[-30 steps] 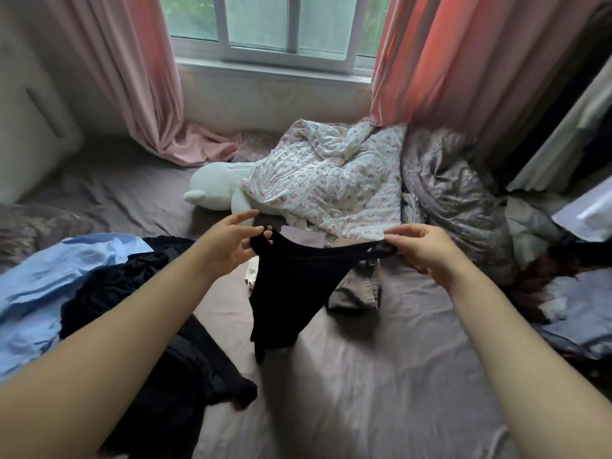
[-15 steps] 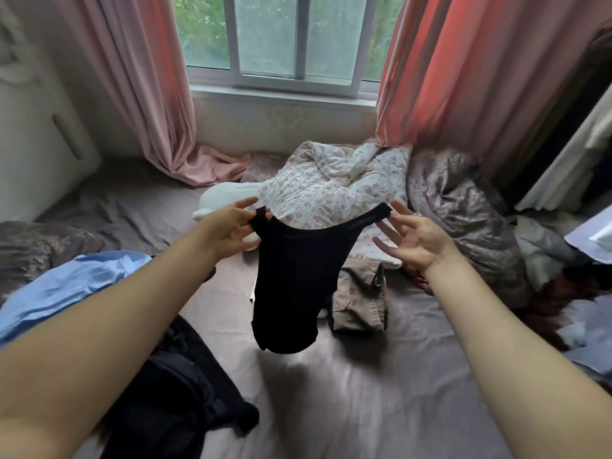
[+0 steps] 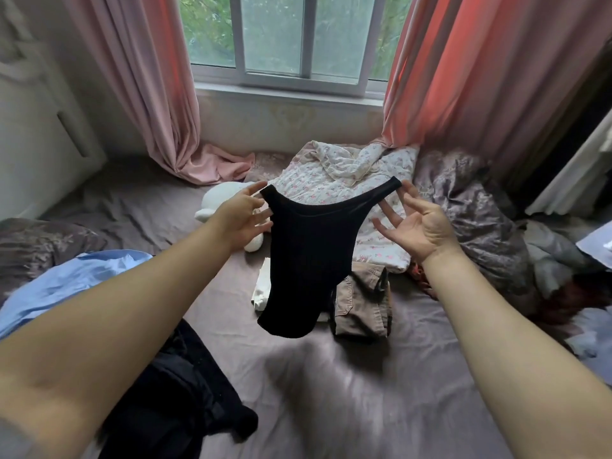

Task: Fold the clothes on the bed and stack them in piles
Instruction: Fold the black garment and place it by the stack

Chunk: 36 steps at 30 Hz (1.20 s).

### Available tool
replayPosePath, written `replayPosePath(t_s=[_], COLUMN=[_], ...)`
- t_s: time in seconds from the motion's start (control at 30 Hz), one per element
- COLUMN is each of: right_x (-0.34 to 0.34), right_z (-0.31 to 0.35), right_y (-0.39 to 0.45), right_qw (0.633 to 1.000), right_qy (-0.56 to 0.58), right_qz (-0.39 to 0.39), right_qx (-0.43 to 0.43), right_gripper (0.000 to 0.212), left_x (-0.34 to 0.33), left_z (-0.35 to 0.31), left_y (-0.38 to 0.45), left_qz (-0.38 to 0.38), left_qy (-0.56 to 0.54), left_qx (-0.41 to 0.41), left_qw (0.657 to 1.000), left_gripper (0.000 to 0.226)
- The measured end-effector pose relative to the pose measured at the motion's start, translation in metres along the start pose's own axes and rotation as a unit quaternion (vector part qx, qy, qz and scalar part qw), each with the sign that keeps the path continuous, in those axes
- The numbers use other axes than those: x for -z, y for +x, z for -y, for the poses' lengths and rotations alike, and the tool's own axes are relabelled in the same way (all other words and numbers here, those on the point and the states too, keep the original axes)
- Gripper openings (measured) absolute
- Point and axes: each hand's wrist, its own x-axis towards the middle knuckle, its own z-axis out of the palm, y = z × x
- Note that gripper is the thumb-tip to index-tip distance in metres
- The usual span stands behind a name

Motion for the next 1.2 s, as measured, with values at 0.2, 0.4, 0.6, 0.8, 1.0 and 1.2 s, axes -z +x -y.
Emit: replayPosePath(t_s=[0.2,0.4,0.6,0.8,1.0,1.2], right_x=[0.026,0.069,0.144,0.215,0.255,0.27], right_z=[-0.019,-0.084,-0.173,-0.256,-0.307,-0.329], right_y=[-0.008,-0.04,-0.098,-0.156,-0.199,-0.221], right_qw=[0.998,0.972,0.848,0.751,0.74,0.746], right_qy=[-0.004,-0.088,-0.315,-0.397,-0.402,-0.42], right_qz=[-0.052,-0.139,-0.164,-0.188,-0.198,-0.182], right_qx=[-0.036,-0.168,-0.393,-0.493,-0.503,-0.483], right_gripper=[0.008,0.023,0.02,0.017,0.021,0.014], left_x=[0.015,0.056,0.092,0.133,0.153,0.166], left_z=[0.034,0.131,0.253,0.37,0.427,0.454], left_y=[-0.011,-0.041,-0.094,-0.15,-0.194,-0.206], left_qz=[-0.001,-0.074,-0.138,-0.172,-0.127,-0.113], left_qy=[0.023,0.071,0.079,0.165,0.296,0.373], left_qx=[0.046,0.178,0.326,0.42,0.428,0.414], left_qw=[0.999,0.979,0.932,0.876,0.844,0.823], left_gripper=[0.025,0.013,0.016,0.006,0.014,0.015])
